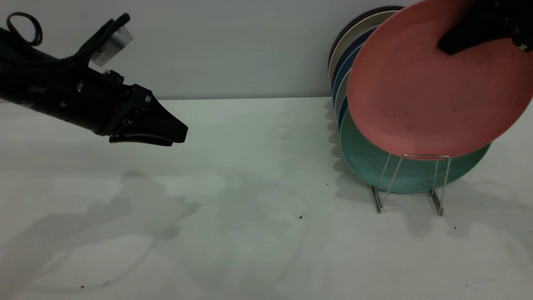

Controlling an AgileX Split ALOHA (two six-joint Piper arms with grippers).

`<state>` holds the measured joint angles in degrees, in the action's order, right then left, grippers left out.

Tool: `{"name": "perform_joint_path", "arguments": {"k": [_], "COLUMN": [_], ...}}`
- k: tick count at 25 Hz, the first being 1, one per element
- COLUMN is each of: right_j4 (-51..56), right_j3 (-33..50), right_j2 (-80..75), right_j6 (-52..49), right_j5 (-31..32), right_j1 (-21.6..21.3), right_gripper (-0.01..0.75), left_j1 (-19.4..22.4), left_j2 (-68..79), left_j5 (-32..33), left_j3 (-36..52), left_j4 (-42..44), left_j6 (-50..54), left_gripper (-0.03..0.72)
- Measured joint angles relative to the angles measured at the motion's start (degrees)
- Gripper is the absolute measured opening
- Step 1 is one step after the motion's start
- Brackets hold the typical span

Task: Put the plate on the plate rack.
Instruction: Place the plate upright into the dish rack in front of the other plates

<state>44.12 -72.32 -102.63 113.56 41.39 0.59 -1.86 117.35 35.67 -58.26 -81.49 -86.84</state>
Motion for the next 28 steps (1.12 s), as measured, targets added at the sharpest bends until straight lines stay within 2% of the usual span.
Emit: {"name": "perform_joint_path", "arguments": {"k": [16, 24, 28], "right_j4": [2.30, 3.08, 3.13], "right_j3": [-0.04, -0.04, -0.04], "right_j2": [-2.64, -2.64, -2.64], "right_j6": [0.39, -1.81, -4.03], "right_j5": [0.74, 2.45, 2.93], "right_j1": [0.00, 0.00, 0.00], "right_gripper": [0.163, 0.305, 0.332], "left_j1": [0.00, 0.00, 0.00], "left_j2": [0.00, 0.00, 0.00], "left_j5": [-0.79, -0.98, -1.60], "left_j3": [0.00, 0.00, 0.00], "left_j4": [0.05, 0.05, 0.57], "left_j6": [-0.06, 0.69, 1.70], "left_gripper": [0.329, 0.329, 0.329]}}
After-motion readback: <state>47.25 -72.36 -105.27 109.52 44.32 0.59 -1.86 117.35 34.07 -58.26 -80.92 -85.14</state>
